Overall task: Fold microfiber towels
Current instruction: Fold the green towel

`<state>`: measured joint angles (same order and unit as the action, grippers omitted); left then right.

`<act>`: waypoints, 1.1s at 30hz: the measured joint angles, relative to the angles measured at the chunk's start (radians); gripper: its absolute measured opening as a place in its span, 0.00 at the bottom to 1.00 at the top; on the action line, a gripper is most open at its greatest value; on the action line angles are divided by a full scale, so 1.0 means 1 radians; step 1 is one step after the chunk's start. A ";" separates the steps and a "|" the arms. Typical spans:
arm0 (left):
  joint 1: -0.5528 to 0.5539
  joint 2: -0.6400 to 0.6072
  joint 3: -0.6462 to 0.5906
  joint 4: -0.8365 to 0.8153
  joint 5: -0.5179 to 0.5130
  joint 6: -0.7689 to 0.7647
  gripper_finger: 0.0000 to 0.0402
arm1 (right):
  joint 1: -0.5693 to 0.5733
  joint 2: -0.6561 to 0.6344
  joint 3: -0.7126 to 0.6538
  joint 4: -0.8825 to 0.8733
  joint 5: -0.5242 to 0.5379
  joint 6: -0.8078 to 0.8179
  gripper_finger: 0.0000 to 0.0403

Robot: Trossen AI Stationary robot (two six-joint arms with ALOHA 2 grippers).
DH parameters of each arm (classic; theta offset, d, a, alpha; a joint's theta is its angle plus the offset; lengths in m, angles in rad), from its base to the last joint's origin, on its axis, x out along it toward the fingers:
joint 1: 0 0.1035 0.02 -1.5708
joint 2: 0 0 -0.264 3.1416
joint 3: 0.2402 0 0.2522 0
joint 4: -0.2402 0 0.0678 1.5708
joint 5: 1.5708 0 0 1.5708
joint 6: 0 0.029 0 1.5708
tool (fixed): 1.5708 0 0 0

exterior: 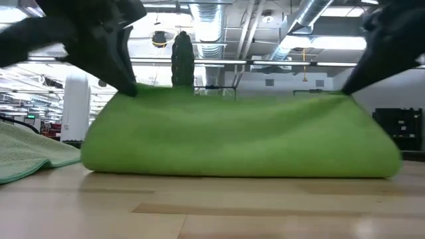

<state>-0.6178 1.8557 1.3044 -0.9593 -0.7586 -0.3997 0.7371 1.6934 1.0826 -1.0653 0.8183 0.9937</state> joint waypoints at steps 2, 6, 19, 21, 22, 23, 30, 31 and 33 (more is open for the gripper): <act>0.016 0.000 -0.006 -0.014 -0.023 0.013 0.00 | -0.045 -0.043 -0.034 0.032 0.006 -0.039 0.01; 0.057 0.000 -0.029 -0.024 -0.035 0.042 0.00 | -0.130 -0.115 -0.114 0.154 0.007 -0.157 0.01; 0.182 0.000 -0.047 -0.036 -0.039 0.129 0.00 | -0.319 -0.135 -0.273 0.429 -0.034 -0.421 0.01; 0.199 0.000 -0.047 -0.031 -0.033 0.134 0.00 | -0.335 -0.139 -0.286 0.423 -0.035 -0.427 0.02; 0.206 0.000 -0.047 -0.026 -0.030 0.139 0.00 | -0.340 -0.145 -0.292 0.419 -0.035 -0.428 0.02; 0.214 0.000 -0.047 -0.018 -0.026 0.150 0.00 | -0.341 -0.153 -0.297 0.422 -0.035 -0.434 0.02; 0.251 0.000 -0.047 0.014 0.010 0.178 0.00 | -0.363 -0.191 -0.321 0.468 -0.059 -0.515 0.03; 0.255 0.000 -0.047 0.014 0.011 0.178 0.00 | -0.370 -0.191 -0.321 0.478 -0.065 -0.530 0.03; 0.261 0.000 -0.047 0.012 0.011 0.178 0.00 | -0.389 -0.184 -0.321 0.508 -0.080 -0.567 0.03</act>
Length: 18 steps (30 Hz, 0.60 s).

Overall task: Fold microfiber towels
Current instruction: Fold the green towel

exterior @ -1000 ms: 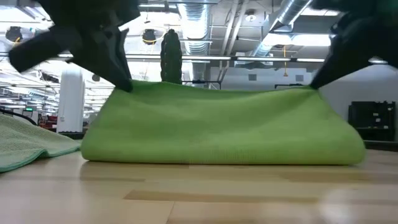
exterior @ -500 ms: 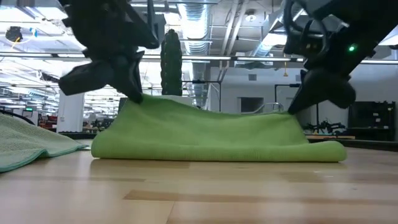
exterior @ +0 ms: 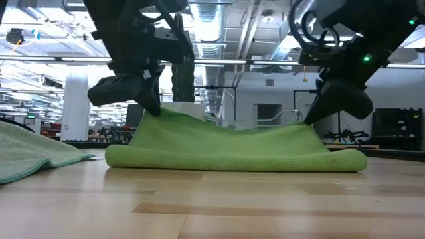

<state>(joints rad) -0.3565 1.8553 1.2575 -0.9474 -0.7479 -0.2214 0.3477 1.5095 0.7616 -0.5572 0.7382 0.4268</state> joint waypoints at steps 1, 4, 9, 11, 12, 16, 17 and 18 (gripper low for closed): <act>0.001 0.000 0.000 -0.002 0.000 0.000 0.00 | -0.010 0.003 0.000 0.016 -0.016 -0.020 0.03; 0.001 0.000 0.000 -0.003 0.001 0.000 0.00 | -0.035 0.003 0.000 0.038 -0.035 -0.052 0.02; 0.001 0.000 0.000 -0.012 0.003 0.003 0.00 | -0.062 0.003 0.000 0.039 -0.036 -0.069 0.05; 0.001 0.000 0.000 -0.011 0.003 0.006 0.00 | -0.072 0.003 0.000 0.039 -0.046 -0.071 0.05; 0.002 0.000 0.000 -0.011 0.003 0.013 0.00 | -0.077 0.003 0.000 0.039 -0.049 -0.071 0.05; 0.008 0.000 0.000 -0.003 0.004 0.018 0.01 | -0.092 0.003 0.000 0.043 -0.049 -0.076 0.05; 0.009 0.000 0.000 -0.003 0.004 0.018 0.01 | -0.097 0.003 0.000 0.043 -0.052 -0.084 0.06; 0.010 0.000 0.000 -0.002 0.010 0.017 0.02 | -0.102 0.003 0.000 0.043 -0.056 -0.088 0.07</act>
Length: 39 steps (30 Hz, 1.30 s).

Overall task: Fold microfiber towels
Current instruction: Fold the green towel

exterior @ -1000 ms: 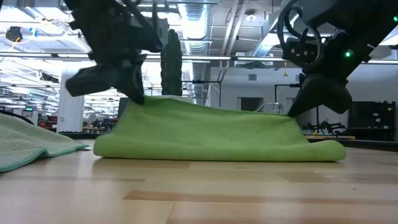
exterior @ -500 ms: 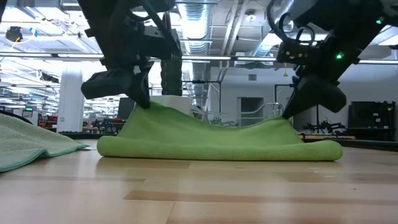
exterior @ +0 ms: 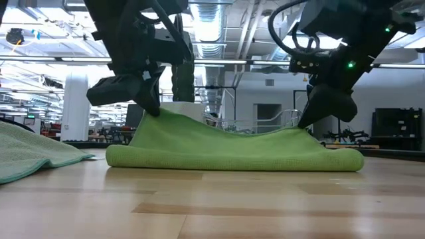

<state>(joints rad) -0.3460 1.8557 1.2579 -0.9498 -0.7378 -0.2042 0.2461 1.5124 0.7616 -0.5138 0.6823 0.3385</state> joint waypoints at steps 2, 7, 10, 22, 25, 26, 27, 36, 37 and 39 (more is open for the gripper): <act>0.005 0.000 0.000 0.002 0.016 -0.002 0.03 | -0.009 0.000 0.000 0.002 -0.004 -0.001 0.10; 0.019 0.000 0.000 0.005 0.020 -0.033 0.09 | -0.028 0.000 0.000 0.019 -0.008 0.000 0.17; 0.025 0.000 0.000 0.005 0.024 -0.037 0.15 | -0.047 0.000 0.000 0.029 -0.026 -0.002 0.24; 0.053 0.000 0.000 -0.005 0.016 -0.032 0.44 | -0.078 0.000 0.000 0.029 -0.029 -0.025 0.47; 0.054 0.001 0.000 -0.006 -0.011 -0.044 0.46 | -0.078 0.000 0.000 0.029 -0.029 -0.025 0.51; 0.054 0.000 0.000 -0.008 -0.028 -0.049 0.46 | -0.078 -0.004 0.000 0.028 -0.030 -0.025 0.53; 0.052 -0.002 0.000 -0.011 -0.043 -0.053 0.46 | -0.078 -0.010 0.000 0.027 -0.030 -0.020 0.54; 0.026 -0.143 0.001 0.007 -0.075 -0.070 0.41 | -0.057 -0.173 0.001 -0.008 -0.013 -0.006 0.61; 0.026 -0.166 0.001 0.011 -0.075 -0.071 0.41 | -0.057 -0.195 0.001 -0.018 -0.005 -0.005 0.61; 0.025 -0.203 0.001 0.045 -0.073 -0.071 0.39 | -0.059 -0.236 0.001 -0.045 -0.003 0.001 0.61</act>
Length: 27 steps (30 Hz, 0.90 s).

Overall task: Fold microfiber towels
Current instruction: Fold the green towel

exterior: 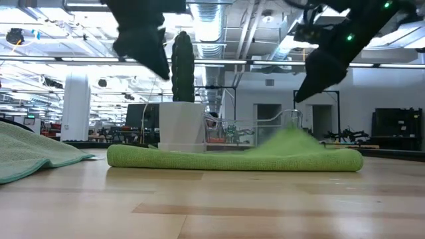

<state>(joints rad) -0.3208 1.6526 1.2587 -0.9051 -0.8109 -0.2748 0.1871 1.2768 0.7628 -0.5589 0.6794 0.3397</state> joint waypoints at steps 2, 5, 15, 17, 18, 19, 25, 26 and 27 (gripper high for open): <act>0.000 -0.030 0.000 0.029 0.011 0.004 0.39 | -0.001 -0.026 0.000 -0.002 -0.001 0.001 0.61; 0.000 -0.046 0.002 0.072 0.019 0.012 0.38 | -0.001 -0.043 0.000 -0.002 -0.001 0.001 0.61; 0.006 -0.080 -0.151 0.481 0.189 0.146 0.37 | 0.085 -0.042 -0.111 0.261 -0.053 0.030 0.59; 0.015 -0.097 -0.244 0.650 0.260 0.154 0.37 | 0.104 -0.042 -0.204 0.404 -0.055 0.061 0.57; 0.019 -0.102 -0.294 0.722 0.290 0.149 0.37 | 0.120 -0.041 -0.251 0.505 -0.067 0.080 0.56; 0.021 -0.102 -0.339 0.806 0.319 0.135 0.37 | 0.139 -0.041 -0.298 0.621 -0.086 0.095 0.55; -0.024 -0.078 -0.502 1.126 0.417 0.032 0.37 | 0.296 0.042 -0.485 1.120 -0.073 0.110 0.46; -0.040 -0.078 -0.521 1.128 0.401 0.024 0.36 | 0.319 0.071 -0.495 1.159 -0.053 0.119 0.43; -0.055 -0.072 -0.532 1.138 0.383 0.013 0.35 | 0.339 0.100 -0.504 1.185 -0.032 0.127 0.41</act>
<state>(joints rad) -0.3758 1.5806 0.7271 0.2332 -0.4280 -0.2616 0.5266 1.3770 0.2586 0.6257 0.6473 0.4670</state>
